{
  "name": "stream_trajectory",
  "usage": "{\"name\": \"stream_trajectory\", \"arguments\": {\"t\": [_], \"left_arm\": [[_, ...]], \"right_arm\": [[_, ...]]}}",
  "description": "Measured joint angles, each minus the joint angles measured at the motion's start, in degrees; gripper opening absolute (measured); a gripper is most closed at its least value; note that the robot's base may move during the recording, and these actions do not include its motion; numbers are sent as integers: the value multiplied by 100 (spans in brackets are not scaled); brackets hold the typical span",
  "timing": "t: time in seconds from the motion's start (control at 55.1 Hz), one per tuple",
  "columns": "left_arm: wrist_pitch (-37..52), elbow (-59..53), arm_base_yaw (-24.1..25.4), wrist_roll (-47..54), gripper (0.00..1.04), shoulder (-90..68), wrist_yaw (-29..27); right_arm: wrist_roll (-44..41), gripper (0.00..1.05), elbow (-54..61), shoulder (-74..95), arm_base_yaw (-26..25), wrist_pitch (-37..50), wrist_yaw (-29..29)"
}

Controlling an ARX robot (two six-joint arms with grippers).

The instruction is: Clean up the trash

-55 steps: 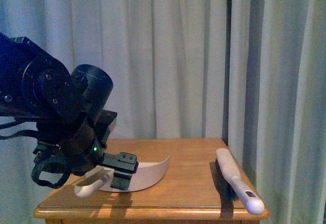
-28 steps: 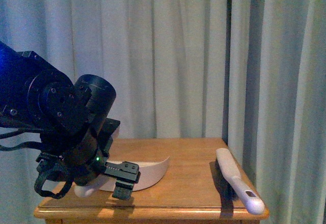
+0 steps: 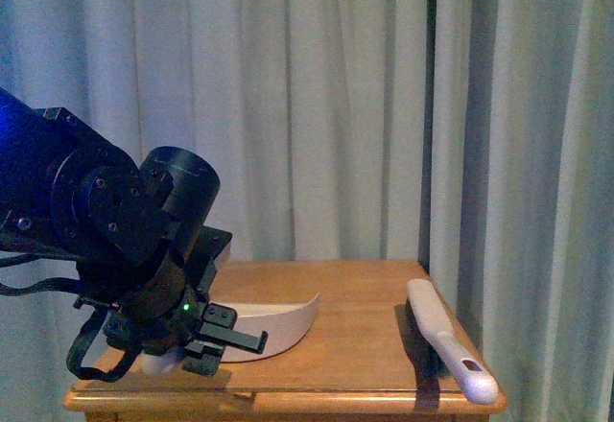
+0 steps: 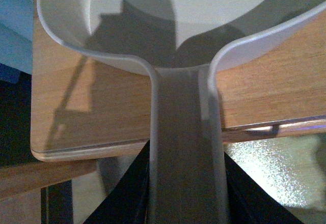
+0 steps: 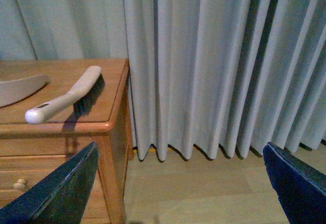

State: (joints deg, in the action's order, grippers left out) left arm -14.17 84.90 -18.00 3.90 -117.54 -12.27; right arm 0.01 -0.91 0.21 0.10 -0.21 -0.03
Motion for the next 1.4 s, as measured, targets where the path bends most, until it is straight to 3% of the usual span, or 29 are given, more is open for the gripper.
{"name": "stream_trajectory", "arguments": {"t": [0.272, 0.563, 0.744, 0.853, 0.98, 1.198, 1.398], "left_arm": [[629, -385, 2, 101, 28, 293, 140], [3353, -2435, -39, 632, 28, 2535, 225], [4472, -4004, -33, 734, 28, 4260, 236], [4610, -5296, 96, 713, 28, 5678, 411], [4210, -6741, 592, 590, 28, 7661, 800], [3598, -7208, 1226, 304, 28, 9573, 1480], [3042, -7394, 1919, -153, 28, 10266, 1978]], "right_arm": [[0, 97, 0, 0, 0, 0, 0], [0, 97, 0, 0, 0, 0, 0], [0, 97, 0, 0, 0, 0, 0], [0, 97, 0, 0, 0, 0, 0], [2, 97, 0, 0, 0, 0, 0], [0, 97, 0, 0, 0, 0, 0], [-59, 97, 7, 11, 26, 26, 109]]}}
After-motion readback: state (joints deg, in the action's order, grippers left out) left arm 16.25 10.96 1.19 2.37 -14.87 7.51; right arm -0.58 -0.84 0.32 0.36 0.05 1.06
